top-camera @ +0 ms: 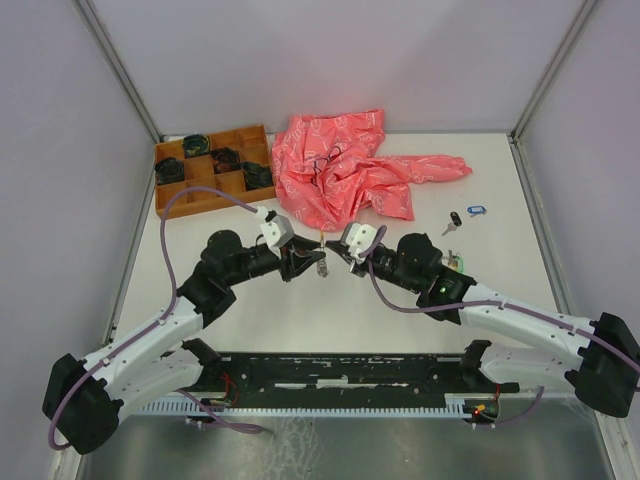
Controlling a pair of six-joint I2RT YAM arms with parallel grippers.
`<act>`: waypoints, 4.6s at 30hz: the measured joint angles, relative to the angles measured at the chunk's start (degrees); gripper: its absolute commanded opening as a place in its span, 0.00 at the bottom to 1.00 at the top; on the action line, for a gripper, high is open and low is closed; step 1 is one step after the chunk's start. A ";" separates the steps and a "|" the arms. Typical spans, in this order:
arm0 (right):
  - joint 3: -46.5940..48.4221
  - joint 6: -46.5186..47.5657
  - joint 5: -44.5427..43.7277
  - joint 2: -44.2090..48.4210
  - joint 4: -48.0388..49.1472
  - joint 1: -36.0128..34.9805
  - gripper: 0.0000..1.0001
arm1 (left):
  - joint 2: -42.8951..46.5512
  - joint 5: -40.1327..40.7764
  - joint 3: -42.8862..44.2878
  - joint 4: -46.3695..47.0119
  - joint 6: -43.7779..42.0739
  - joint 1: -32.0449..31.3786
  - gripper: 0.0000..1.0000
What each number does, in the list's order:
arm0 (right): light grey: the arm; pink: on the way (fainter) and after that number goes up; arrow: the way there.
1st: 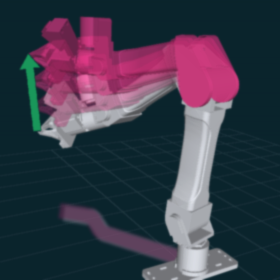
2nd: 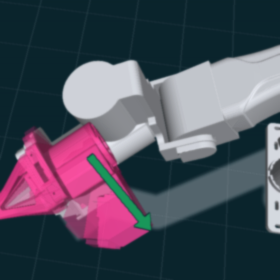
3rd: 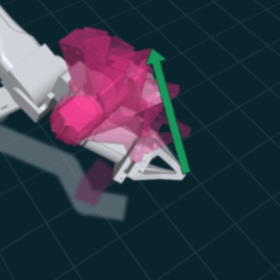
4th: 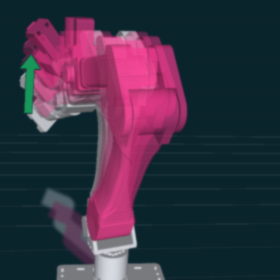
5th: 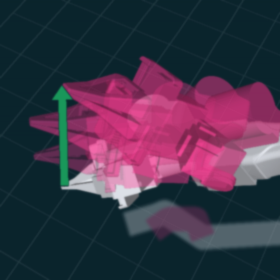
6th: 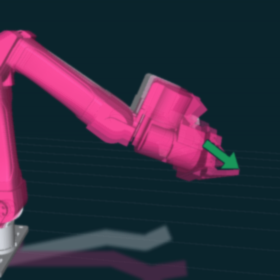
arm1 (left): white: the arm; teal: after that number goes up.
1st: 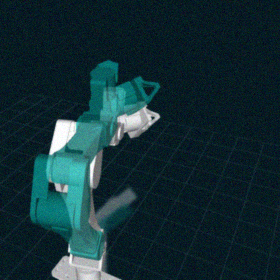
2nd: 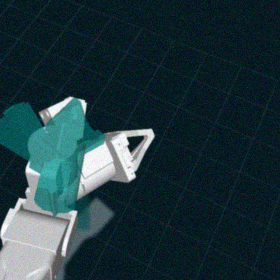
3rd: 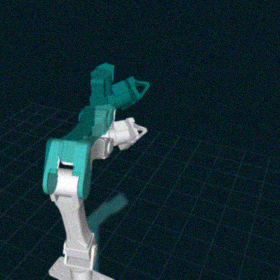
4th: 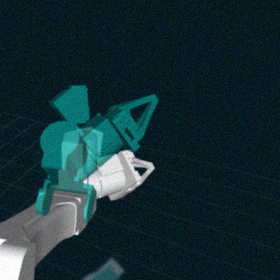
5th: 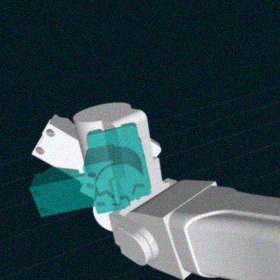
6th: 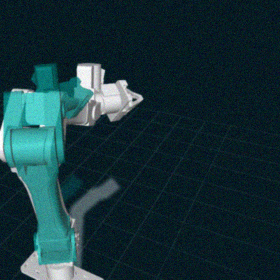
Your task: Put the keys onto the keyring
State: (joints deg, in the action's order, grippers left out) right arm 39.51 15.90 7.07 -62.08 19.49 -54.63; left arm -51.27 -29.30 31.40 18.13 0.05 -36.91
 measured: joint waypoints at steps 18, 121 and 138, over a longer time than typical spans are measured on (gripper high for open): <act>-1.46 1.62 3.52 0.22 0.17 0.00 0.01 | 3.67 -2.82 1.86 -6.58 -8.76 0.11 0.30; -1.38 0.42 4.74 0.42 -0.72 0.00 0.01 | -0.15 -3.91 3.91 -11.28 -10.12 0.20 0.03; 4.85 -0.83 1.75 1.99 -13.07 0.04 0.40 | -0.15 0.61 8.74 -19.71 -12.72 0.20 0.03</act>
State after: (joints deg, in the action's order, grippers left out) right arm 44.36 15.07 8.82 -60.10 6.42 -54.59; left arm -51.42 -28.69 40.14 -1.58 -12.67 -36.71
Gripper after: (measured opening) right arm 0.355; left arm 0.044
